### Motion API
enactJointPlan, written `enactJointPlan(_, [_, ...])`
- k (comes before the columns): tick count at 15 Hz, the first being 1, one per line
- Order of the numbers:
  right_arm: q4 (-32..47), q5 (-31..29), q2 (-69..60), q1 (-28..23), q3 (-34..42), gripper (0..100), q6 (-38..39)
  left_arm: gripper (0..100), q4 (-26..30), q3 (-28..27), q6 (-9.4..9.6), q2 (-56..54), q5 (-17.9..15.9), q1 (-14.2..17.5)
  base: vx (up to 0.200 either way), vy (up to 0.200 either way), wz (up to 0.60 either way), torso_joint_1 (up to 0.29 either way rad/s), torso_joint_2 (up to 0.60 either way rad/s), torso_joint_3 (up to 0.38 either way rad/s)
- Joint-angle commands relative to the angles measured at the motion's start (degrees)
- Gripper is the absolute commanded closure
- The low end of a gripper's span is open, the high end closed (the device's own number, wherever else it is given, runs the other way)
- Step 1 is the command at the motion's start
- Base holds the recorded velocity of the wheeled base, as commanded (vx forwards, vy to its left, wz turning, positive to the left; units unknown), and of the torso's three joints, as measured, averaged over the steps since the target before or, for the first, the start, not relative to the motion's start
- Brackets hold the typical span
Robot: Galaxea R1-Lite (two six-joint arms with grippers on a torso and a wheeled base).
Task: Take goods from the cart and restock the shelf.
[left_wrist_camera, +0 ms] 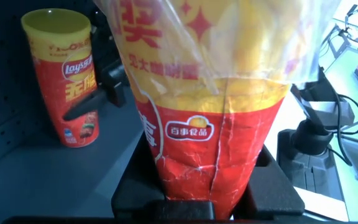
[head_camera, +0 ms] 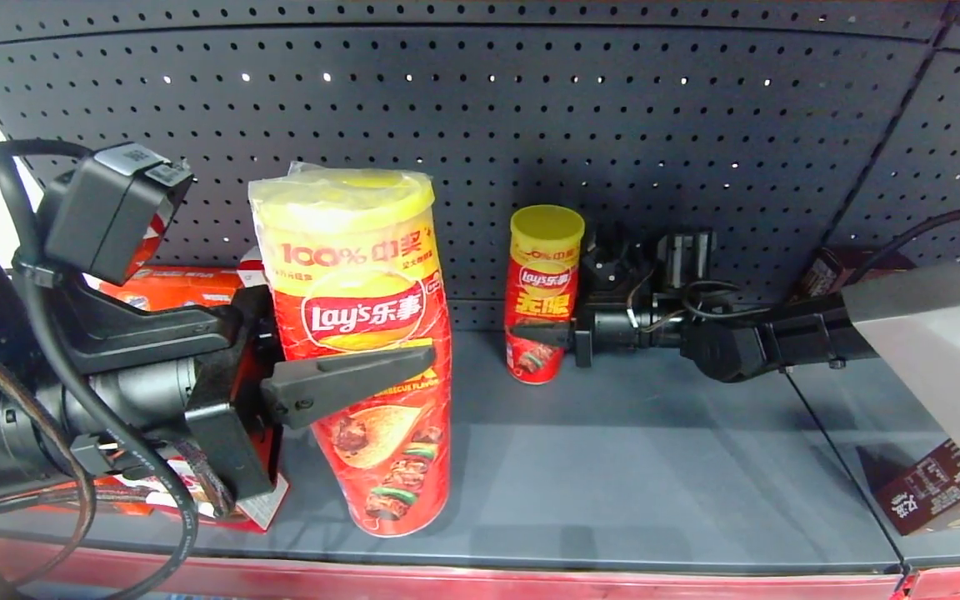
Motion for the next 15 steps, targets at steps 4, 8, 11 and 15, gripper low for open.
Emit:
enactJointPlan(4, [0.1, 0.1, -10.5, 0.4, 8.5, 100, 0.1, 100, 0.0, 0.4, 0.01, -0.3, 0.0, 0.0, 0.0, 0.0, 0.0, 0.0, 0.0, 0.0])
enactJointPlan(8, [-5.9, 0.3, -23.3, 2.8, 26.6, 100, 0.3, 100, 0.0, 2.6, -0.26, -2.6, 0.0, 0.1, 0.0, 0.0, 0.0, 0.0, 0.0, 0.0])
enactJointPlan(11, [-13.1, -0.1, -29.0, 4.8, 38.2, 100, 1.6, 100, 0.0, 2.8, -0.26, -3.1, -0.1, 0.3, 0.0, 0.0, 0.0, 0.0, 0.0, 0.0])
enactJointPlan(15, [-21.3, -0.2, -29.2, 5.1, 49.8, 100, 1.6, 100, 0.0, 2.7, -0.26, -3.1, 0.0, 0.3, 0.0, 0.0, 0.0, 0.0, 0.0, 0.0])
